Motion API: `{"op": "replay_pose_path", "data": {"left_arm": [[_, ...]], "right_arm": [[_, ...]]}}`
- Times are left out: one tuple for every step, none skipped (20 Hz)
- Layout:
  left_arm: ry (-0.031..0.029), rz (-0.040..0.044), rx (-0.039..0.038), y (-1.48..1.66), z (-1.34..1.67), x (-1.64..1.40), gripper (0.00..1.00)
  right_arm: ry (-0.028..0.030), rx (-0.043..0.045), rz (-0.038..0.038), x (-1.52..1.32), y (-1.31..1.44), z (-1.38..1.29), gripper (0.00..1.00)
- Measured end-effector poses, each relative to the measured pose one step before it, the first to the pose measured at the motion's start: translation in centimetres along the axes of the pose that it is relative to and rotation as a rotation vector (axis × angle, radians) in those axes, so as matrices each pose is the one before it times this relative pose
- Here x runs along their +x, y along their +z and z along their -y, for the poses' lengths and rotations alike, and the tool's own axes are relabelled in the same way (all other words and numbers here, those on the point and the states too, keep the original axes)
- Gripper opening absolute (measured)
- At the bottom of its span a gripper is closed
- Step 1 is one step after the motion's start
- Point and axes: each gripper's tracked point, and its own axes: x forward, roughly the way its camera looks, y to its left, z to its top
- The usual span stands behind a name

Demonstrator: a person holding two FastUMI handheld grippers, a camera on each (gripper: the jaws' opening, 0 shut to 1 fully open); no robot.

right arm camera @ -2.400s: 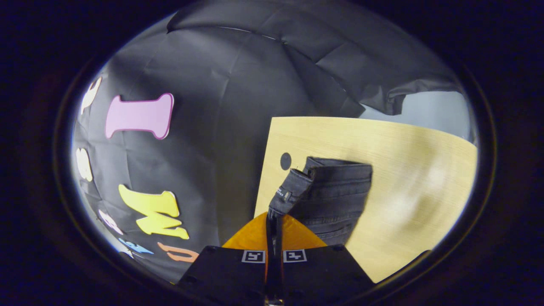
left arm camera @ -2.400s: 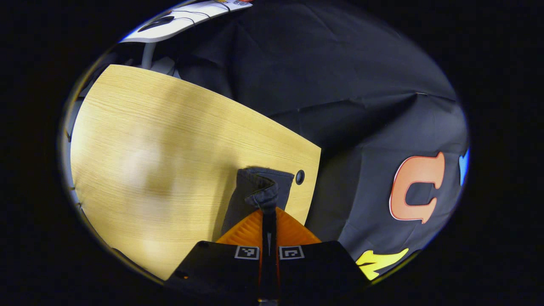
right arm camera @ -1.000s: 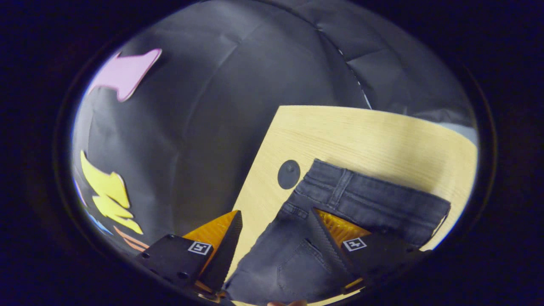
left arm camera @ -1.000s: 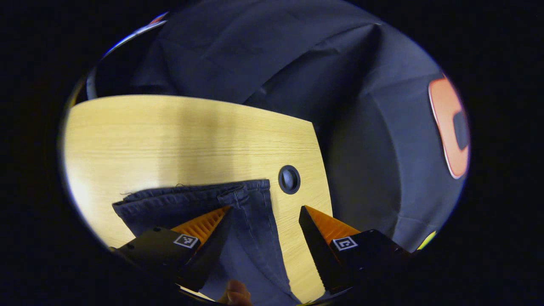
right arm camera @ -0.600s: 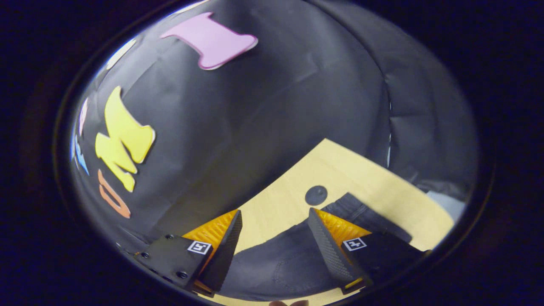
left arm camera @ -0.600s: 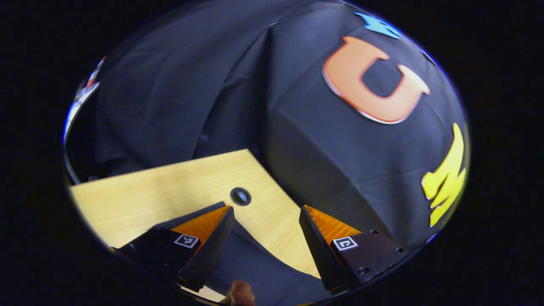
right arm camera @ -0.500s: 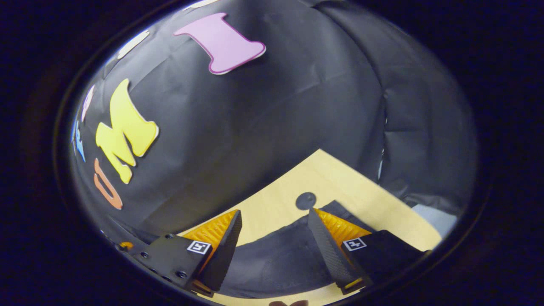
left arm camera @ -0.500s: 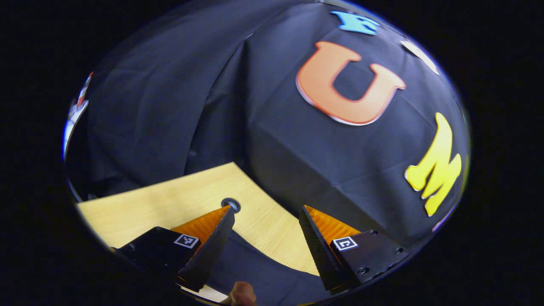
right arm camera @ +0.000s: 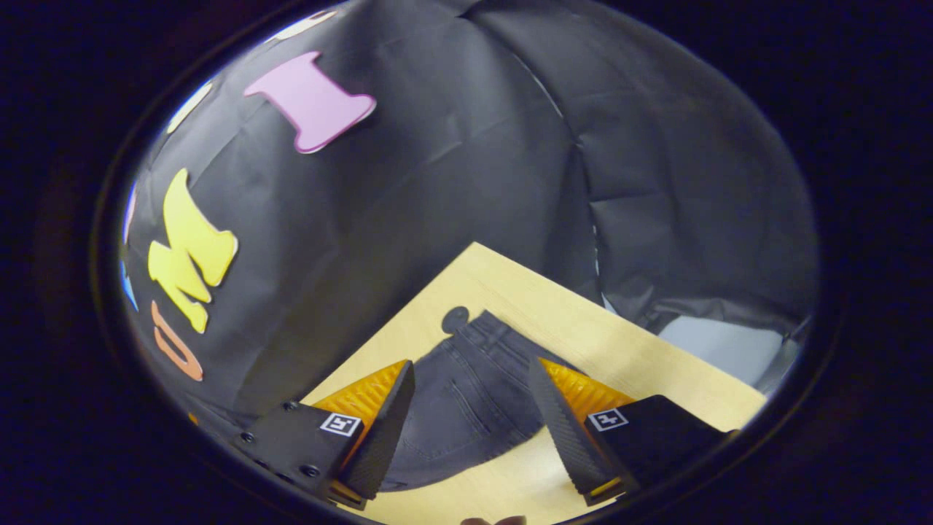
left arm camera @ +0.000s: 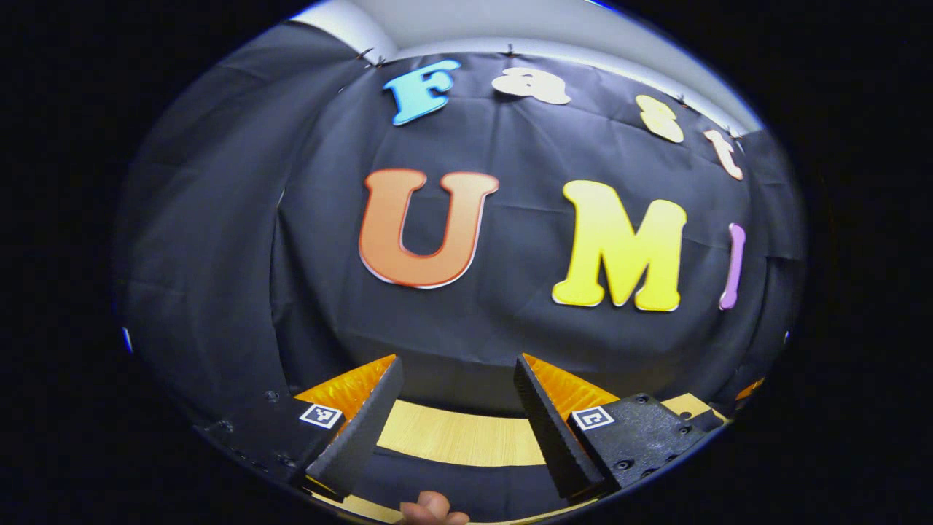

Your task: Grasp the waist and the cuffs of the jeans and fold them to make the two legs overlap; first hold the waist and fold one-third of the jeans toward the cuffs, then hold the cuffs and fold the remaining one-third in the same direction to finish folding.

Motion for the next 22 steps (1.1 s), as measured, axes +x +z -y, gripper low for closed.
{"op": "replay_pose_path", "data": {"left_arm": [[-0.01683, 0.00635, 0.02710, 0.205, 0.870, -0.876, 0.99], [-0.01666, 0.00201, 0.01925, 0.005, 0.994, -0.623, 0.99], [-0.01549, -0.00390, 0.00977, -0.035, 0.689, -0.720, 0.99], [-0.00691, -0.00071, 0.01083, -0.146, 0.799, -0.755, 0.98], [-0.00922, -0.01048, 0.01264, -0.399, 0.663, -0.542, 0.98], [-0.00668, -0.00856, 0.01023, -0.337, 0.556, -0.564, 0.99], [-0.00872, -0.00904, 0.00428, -0.261, 0.497, -0.362, 0.99], [-0.01190, -0.01000, 0.00120, -0.159, 0.347, -0.508, 0.98], [-0.00911, -0.00751, 0.00207, -0.189, 0.472, -0.479, 0.98], [-0.00158, -0.00466, 0.00538, -0.137, 0.163, -0.363, 0.98], [0.00050, -0.00428, 0.00460, 0.025, 0.037, -0.310, 0.98], [0.00011, -0.00442, 0.00180, 0.002, 0.034, -0.234, 0.99], [-0.00066, -0.00239, 0.00132, 0.116, -0.009, -0.235, 0.99], [0.00175, -0.00033, 0.00170, -0.041, -0.126, -0.303, 0.99], [0.00420, -0.00338, 0.00208, 0.025, -0.135, -0.280, 0.99], [0.00396, -0.00149, 0.00086, 0.113, -0.224, -0.092, 0.98], [0.00302, -0.00361, 0.00028, 0.016, -0.169, -0.152, 0.98], [0.00537, -0.00152, -0.00016, -0.002, -0.289, -0.234, 0.98], [0.00404, -0.00041, -0.00054, 0.163, -0.229, -0.115, 0.98], [0.00320, 0.00010, -0.00077, 0.036, -0.100, -0.100, 0.99], [0.00213, -0.00183, -0.00024, 0.001, -0.135, -0.108, 0.99], [0.00050, -0.00323, -0.00036, -0.076, 0.178, -0.047, 0.99]], "right_arm": [[-0.01576, 0.03701, -0.01795, 0.039, -0.777, 0.854, 0.96], [-0.00840, 0.04507, -0.02190, 0.279, -0.863, 0.914, 0.97], [-0.00157, 0.05217, -0.02058, 0.203, -0.779, 0.704, 0.96], [-0.00162, 0.05278, -0.01260, 0.307, -0.578, 0.626, 0.96], [-0.00064, 0.04957, -0.01074, 0.414, -0.561, 0.327, 0.96], [0.00296, 0.04261, -0.01160, 0.462, -0.470, 0.245, 0.96], [0.00508, 0.03496, -0.01328, 0.229, -0.518, 0.101, 0.96], [0.00407, 0.02897, -0.01334, 0.382, -0.471, 0.214, 0.96], [0.00269, 0.01870, -0.00560, 0.216, -0.233, 0.203, 0.96], [-0.00371, 0.00907, -0.00342, 0.370, -0.210, 0.343, 0.96], [-0.00721, 0.00838, -0.01466, 0.424, -0.499, 0.191, 0.96], [0.00182, 0.00661, -0.00702, 0.363, -0.323, -0.048, 0.96], [0.01367, 0.01135, 0.00620, 0.303, 0.116, -0.298, 0.96], [0.00772, 0.00863, 0.01198, 0.314, 0.181, -0.149, 0.96], [0.00345, -0.00055, 0.00212, 0.320, -0.076, -0.305, 0.89], [-0.00601, -0.00305, -0.00688, 0.602, -0.226, -0.052, 0.87], [-0.02125, -0.00085, -0.00713, 0.398, -0.407, 0.348, 0.83], [-0.00823, 0.01145, -0.00369, 0.457, -0.064, 0.317, 0.71], [-0.00514, 0.02365, -0.00567, 0.133, -0.192, 0.113, 0.59], [-0.00240, 0.01706, 0.00821, -0.203, 0.320, 0.170, 0.47], [0.00623, 0.01146, -0.00523, 0.687, -0.183, -0.001, 0.34], [-0.00069, -0.00623, 0.00897, 0.142, -0.225, -0.016, 0.22]]}}
